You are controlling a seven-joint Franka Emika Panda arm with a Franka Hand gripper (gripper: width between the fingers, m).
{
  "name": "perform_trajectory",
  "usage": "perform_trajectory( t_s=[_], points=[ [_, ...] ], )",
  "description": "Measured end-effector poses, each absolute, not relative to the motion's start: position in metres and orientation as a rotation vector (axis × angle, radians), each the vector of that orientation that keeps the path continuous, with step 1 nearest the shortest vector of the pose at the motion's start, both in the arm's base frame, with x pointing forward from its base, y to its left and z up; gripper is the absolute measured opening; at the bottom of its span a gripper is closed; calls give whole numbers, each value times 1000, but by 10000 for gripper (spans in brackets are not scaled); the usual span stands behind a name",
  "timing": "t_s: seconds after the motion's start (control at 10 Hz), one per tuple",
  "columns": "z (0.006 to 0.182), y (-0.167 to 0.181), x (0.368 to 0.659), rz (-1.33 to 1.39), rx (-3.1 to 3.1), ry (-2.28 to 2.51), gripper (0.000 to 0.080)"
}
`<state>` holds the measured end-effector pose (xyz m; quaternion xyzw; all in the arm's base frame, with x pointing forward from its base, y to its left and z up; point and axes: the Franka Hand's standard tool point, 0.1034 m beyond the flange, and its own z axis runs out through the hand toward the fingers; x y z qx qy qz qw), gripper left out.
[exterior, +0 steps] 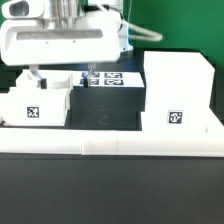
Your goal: Assemble drawer
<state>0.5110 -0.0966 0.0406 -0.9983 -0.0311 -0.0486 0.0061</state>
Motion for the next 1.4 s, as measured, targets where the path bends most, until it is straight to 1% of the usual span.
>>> perform_trajectory(
  t_s=[0.2, 0.5, 0.6, 0.7, 0.8, 1.1, 1.4],
  points=[
    [43, -96, 512, -149, -3119, -95, 649],
    [39, -98, 509, -100, -3100, -59, 649],
    [33, -100, 508, -97, -3105, -42, 649],
    [21, -99, 503, -80, -3110, -45, 649],
    [14, -96, 501, -62, -3108, -35, 649],
    [8, -94, 500, -66, -3116, -32, 649],
    [8, -95, 501, -80, -3122, -33, 649]
  ],
)
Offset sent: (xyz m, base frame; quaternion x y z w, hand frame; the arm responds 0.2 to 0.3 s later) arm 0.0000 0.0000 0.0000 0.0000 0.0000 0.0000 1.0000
